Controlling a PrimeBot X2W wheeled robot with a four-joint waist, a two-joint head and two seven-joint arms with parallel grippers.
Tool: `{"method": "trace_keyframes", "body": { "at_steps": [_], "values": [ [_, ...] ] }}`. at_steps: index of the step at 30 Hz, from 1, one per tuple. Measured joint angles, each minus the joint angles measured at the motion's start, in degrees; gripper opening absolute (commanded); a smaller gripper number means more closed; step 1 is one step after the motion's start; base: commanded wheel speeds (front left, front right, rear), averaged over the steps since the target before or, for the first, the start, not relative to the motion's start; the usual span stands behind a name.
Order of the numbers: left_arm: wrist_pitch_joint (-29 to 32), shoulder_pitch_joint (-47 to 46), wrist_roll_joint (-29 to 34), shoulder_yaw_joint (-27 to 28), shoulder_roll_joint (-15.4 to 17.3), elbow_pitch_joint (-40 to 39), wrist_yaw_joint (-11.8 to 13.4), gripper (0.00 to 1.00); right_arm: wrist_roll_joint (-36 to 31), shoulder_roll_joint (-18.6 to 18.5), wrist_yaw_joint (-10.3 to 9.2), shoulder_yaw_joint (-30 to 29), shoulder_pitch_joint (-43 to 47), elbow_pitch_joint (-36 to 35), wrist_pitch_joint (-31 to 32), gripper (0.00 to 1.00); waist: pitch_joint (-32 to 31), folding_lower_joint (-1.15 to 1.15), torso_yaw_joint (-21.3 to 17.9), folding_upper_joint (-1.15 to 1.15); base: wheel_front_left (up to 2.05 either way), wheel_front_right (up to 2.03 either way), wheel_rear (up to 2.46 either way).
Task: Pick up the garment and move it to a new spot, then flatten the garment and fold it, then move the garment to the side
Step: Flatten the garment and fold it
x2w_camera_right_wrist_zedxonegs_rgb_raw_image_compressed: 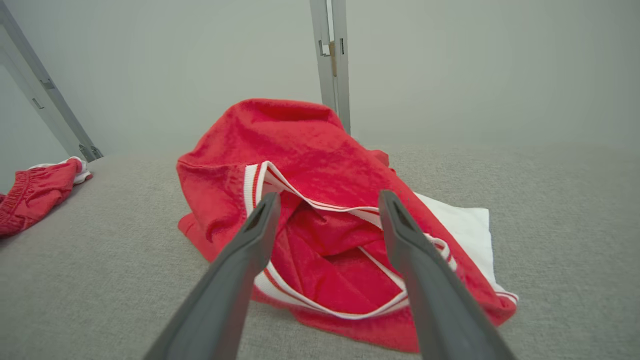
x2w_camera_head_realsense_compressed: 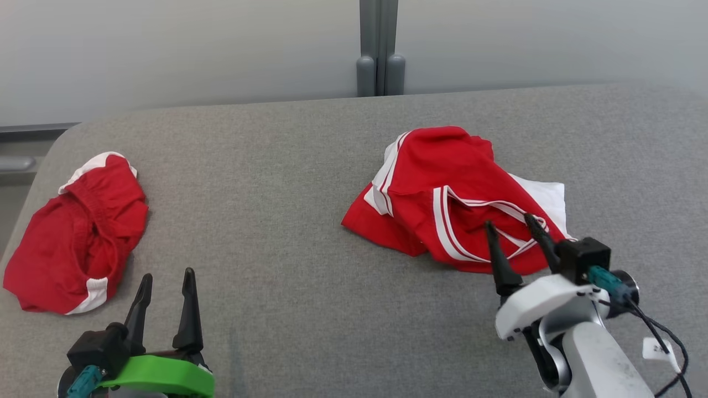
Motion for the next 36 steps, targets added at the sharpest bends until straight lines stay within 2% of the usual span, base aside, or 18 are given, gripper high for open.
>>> {"method": "trace_keyframes", "body": {
  "at_steps": [4,11,19,20,21,22,26,29,36],
  "values": [
    [0.0,-1.2,0.1,-0.4,-0.2,-0.1,0.0,1.0,1.7,0.0,0.0,2.8,-4.2,2.9,3.9,1.0,1.2,0.0,0.4,0.0,0.0,0.0,0.0],
    [0.0,-3.2,0.2,-1.5,-0.4,0.0,-0.2,1.0,8.8,0.1,0.0,8.5,-12.1,11.8,8.8,1.0,3.6,0.0,2.1,0.0,0.0,0.0,0.0],
    [0.0,-4.2,0.2,-2.5,-0.5,0.4,-0.2,1.0,14.8,0.0,0.0,12.1,-19.1,20.9,6.8,1.0,5.3,0.0,5.0,0.0,0.0,0.0,0.0],
    [0.0,-4.2,0.1,-2.6,-0.5,0.5,-0.2,1.0,14.8,0.0,0.0,12.2,-19.6,21.4,6.0,0.96,5.3,0.0,5.3,0.0,0.0,0.0,0.0],
    [0.0,-4.2,0.1,-2.7,-0.5,0.6,-0.2,1.0,14.4,0.1,0.0,12.0,-20.3,22.0,4.2,0.36,5.3,0.0,5.6,0.0,0.0,0.0,0.0],
    [0.0,-4.2,0.0,-2.7,-0.5,0.7,-0.2,1.0,13.2,0.2,0.0,11.6,-21.0,22.2,1.7,0.0,5.3,0.0,5.9,0.0,0.0,0.0,0.0],
    [0.0,-4.1,-0.1,-3.0,-0.5,0.6,-0.2,1.0,9.1,0.0,0.0,10.0,-23.6,22.9,-3.7,0.0,4.8,0.0,6.5,0.0,0.0,0.0,0.0],
    [0.0,-4.0,-0.1,-3.1,-0.5,0.6,-0.2,1.0,8.1,0.0,0.0,10.4,-25.9,22.9,-4.6,0.0,4.4,0.0,6.9,0.0,0.0,0.0,0.0],
    [0.0,-4.0,-0.1,-3.7,-0.5,-0.2,-0.2,1.0,7.2,0.0,0.0,17.0,-39.0,23.2,-4.9,0.0,4.6,0.0,7.9,0.0,0.0,0.0,0.0]
  ]
}}
